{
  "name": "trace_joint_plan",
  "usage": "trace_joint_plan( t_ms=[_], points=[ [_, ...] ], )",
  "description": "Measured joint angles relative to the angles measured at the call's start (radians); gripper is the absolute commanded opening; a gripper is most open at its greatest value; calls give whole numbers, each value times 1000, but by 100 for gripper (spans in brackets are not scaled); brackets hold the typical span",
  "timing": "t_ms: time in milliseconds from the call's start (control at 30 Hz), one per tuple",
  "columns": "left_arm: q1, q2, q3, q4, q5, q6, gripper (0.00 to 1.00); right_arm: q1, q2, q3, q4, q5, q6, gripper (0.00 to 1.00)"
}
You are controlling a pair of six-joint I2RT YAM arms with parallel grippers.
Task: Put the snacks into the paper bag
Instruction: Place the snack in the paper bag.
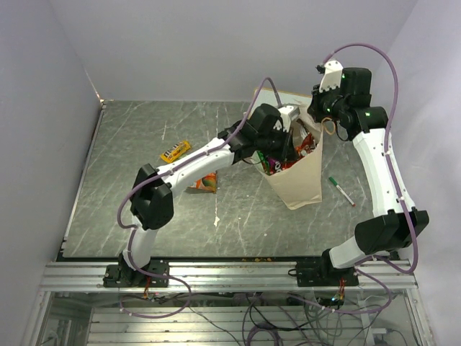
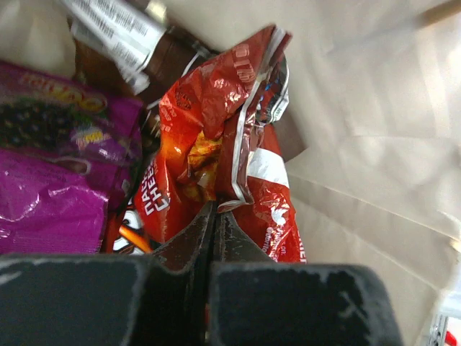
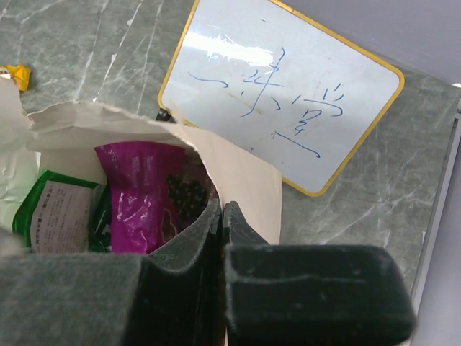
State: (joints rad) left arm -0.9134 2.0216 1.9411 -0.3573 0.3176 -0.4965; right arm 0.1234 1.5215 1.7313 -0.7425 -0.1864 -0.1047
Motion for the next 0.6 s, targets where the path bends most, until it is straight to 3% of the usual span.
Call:
trace_joint_plan(
  t_ms=[133,233,600],
  points=[
    [0,4,-54,-31,21,14,7,0,2,13,-10,0,-2,0],
    [0,8,-55,-37,61,24,14,0,4,16,-14,2,-2,0],
    [1,36,61,-61,191,113,55,0,12,17,-19,11,-8,0]
  ],
)
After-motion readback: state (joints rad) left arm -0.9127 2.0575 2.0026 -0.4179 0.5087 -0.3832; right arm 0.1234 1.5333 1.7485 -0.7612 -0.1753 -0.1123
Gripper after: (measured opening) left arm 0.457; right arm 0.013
